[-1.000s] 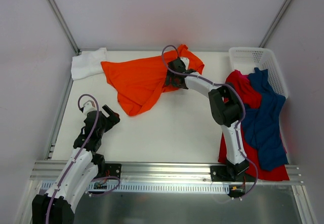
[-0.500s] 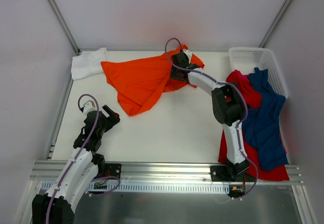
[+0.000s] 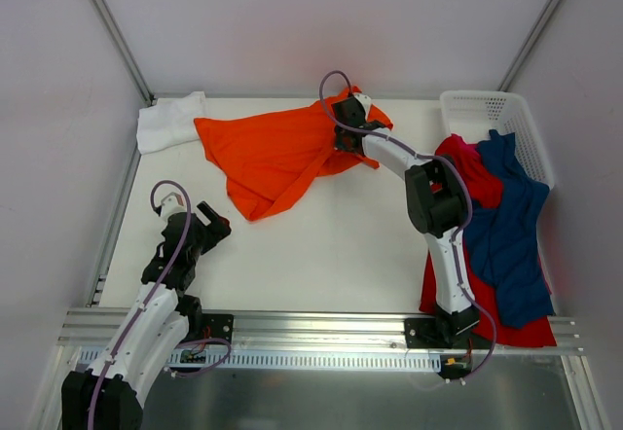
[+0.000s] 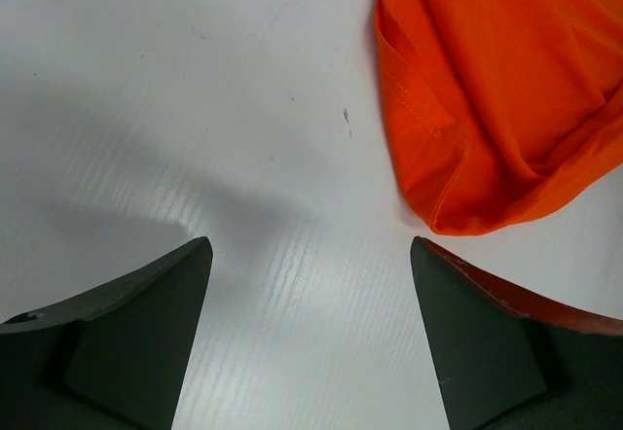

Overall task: Fold and stack the t-shirts
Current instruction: Flatten the tshirt out

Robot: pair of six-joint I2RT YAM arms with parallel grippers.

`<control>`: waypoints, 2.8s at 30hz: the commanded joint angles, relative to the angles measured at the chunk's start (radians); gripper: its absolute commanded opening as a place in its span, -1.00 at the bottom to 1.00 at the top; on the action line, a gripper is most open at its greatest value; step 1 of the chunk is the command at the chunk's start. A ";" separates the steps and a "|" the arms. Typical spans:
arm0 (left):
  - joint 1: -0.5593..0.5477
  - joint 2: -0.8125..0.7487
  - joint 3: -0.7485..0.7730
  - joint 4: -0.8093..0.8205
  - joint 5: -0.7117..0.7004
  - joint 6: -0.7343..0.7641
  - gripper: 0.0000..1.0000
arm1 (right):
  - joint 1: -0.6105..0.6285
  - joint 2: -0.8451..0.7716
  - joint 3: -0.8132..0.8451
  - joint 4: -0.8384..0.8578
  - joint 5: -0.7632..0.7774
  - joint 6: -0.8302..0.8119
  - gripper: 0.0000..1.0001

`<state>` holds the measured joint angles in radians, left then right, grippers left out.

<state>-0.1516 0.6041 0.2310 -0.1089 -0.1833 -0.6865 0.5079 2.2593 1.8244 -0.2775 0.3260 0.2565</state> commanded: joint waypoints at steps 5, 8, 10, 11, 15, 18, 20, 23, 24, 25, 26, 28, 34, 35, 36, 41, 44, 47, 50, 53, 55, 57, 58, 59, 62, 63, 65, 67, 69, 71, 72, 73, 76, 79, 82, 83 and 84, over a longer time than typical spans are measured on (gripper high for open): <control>-0.009 0.011 0.001 0.037 0.015 0.018 0.68 | -0.003 -0.105 -0.026 0.000 -0.011 -0.026 -0.99; -0.009 0.046 0.042 0.041 0.096 0.019 0.69 | 0.006 -0.185 -0.053 -0.026 -0.005 -0.049 -0.99; -0.011 0.104 0.079 0.058 0.180 0.013 0.70 | 0.014 -0.240 -0.054 -0.066 -0.015 -0.063 -0.99; -0.016 0.129 0.093 0.072 0.212 0.015 0.71 | 0.024 -0.259 -0.053 -0.081 -0.021 -0.068 -0.99; -0.077 0.290 0.177 0.106 0.284 0.054 0.74 | 0.076 -0.354 -0.059 -0.134 0.017 -0.112 -0.99; -0.143 0.493 0.292 0.135 0.268 0.079 0.74 | 0.115 -0.405 -0.066 -0.160 0.054 -0.131 -0.99; -0.157 0.581 0.339 0.144 0.266 0.091 0.73 | 0.126 -0.428 -0.082 -0.173 0.059 -0.129 -0.99; -0.166 0.738 0.419 0.152 0.243 0.105 0.65 | 0.133 -0.446 -0.109 -0.177 0.067 -0.125 -0.99; -0.166 0.800 0.447 0.158 0.237 0.110 0.62 | 0.136 -0.455 -0.129 -0.177 0.067 -0.122 -0.99; -0.164 0.828 0.458 0.160 0.226 0.114 0.59 | 0.136 -0.460 -0.140 -0.175 0.070 -0.119 -0.99; -0.166 0.851 0.465 0.163 0.222 0.114 0.57 | 0.136 -0.464 -0.149 -0.173 0.071 -0.117 -0.99; -0.166 0.905 0.484 0.169 0.219 0.114 0.49 | 0.136 -0.477 -0.183 -0.161 0.068 -0.115 -0.99; -0.166 0.953 0.493 0.175 0.168 0.119 0.32 | 0.136 -0.484 -0.238 -0.147 0.076 -0.112 -0.99; -0.167 0.957 0.495 0.173 0.150 0.122 0.29 | 0.135 -0.484 -0.244 -0.144 0.077 -0.112 -0.99; -0.166 0.961 0.496 0.175 0.145 0.123 0.27 | 0.136 -0.486 -0.247 -0.140 0.076 -0.112 -0.99; -0.167 0.965 0.504 0.164 0.125 0.131 -0.13 | 0.135 -0.492 -0.281 -0.134 0.079 -0.109 -0.99; -0.167 0.971 0.507 0.158 0.104 0.136 -0.33 | 0.136 -0.497 -0.303 -0.127 0.082 -0.111 -0.99; -0.167 0.974 0.508 0.152 0.100 0.131 -0.70 | 0.136 -0.506 -0.323 -0.123 0.084 -0.108 -0.99; -0.167 0.958 0.508 0.141 0.082 0.127 -1.00 | 0.136 -0.523 -0.349 -0.121 0.087 -0.105 -0.99; -0.166 0.926 0.518 0.115 0.047 0.127 -1.00 | 0.136 -0.555 -0.382 -0.117 0.094 -0.103 -0.99; -0.167 0.902 0.524 0.060 0.016 0.133 -1.00 | 0.136 -0.576 -0.399 -0.118 0.100 -0.103 -0.99; -0.167 0.847 0.530 0.026 0.001 0.139 -1.00 | 0.136 -0.618 -0.428 -0.126 0.104 -0.103 -0.99; -0.166 0.821 0.531 -0.009 -0.008 0.148 -1.00 | 0.136 -0.636 -0.438 -0.132 0.111 -0.103 -0.99; -0.167 0.763 0.536 -0.029 -0.024 0.154 -1.00 | 0.136 -0.655 -0.445 -0.147 0.116 -0.106 -0.99; -0.167 0.619 0.554 -0.122 -0.067 0.183 -1.00 | 0.139 -0.753 -0.488 -0.183 0.140 -0.111 -0.99; -0.169 0.584 0.559 -0.150 -0.085 0.185 -1.00 | 0.142 -0.783 -0.500 -0.192 0.148 -0.112 -0.99; -0.201 0.461 0.556 -0.193 -0.129 0.170 -1.00 | 0.149 -0.877 -0.531 -0.224 0.166 -0.122 -0.99; -0.216 0.390 0.550 -0.205 -0.136 0.148 -1.00 | 0.158 -0.978 -0.553 -0.256 0.185 -0.120 -0.99; -0.217 0.298 0.565 -0.256 -0.107 0.130 -1.00 | 0.176 -1.047 -0.566 -0.298 0.191 -0.126 -0.99; -0.217 0.203 0.593 -0.299 -0.087 0.122 -1.00 | 0.194 -1.145 -0.574 -0.337 0.174 -0.144 -0.99; -0.217 0.174 0.603 -0.314 -0.071 0.125 -1.00 | 0.202 -1.178 -0.574 -0.347 0.144 -0.158 -0.99; -0.217 0.114 0.629 -0.330 -0.061 0.130 -1.00 | 0.213 -1.210 -0.573 -0.354 0.125 -0.171 -0.99; -0.218 -0.002 0.669 -0.347 0.052 0.172 -1.00 | 0.256 -1.328 -0.550 -0.419 0.056 -0.210 -0.99; -0.217 -0.105 0.726 -0.350 0.180 0.211 -1.00 | 0.282 -1.449 -0.513 -0.442 -0.098 -0.247 -0.99; -0.218 -0.177 0.810 -0.357 0.269 0.240 -1.00 | 0.285 -1.566 -0.459 -0.454 -0.285 -0.247 -0.99; -0.218 -0.191 0.836 -0.363 0.321 0.249 -1.00 | 0.284 -1.592 -0.441 -0.457 -0.335 -0.250 -0.99; -0.218 -0.202 0.864 -0.368 0.340 0.263 -1.00 | 0.284 -1.635 -0.401 -0.460 -0.445 -0.273 -0.99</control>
<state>-0.3668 0.4374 1.0031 -0.4740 0.0074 -0.4866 0.7872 0.7193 1.3163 -0.7242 0.1612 0.0402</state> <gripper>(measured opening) 0.018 0.019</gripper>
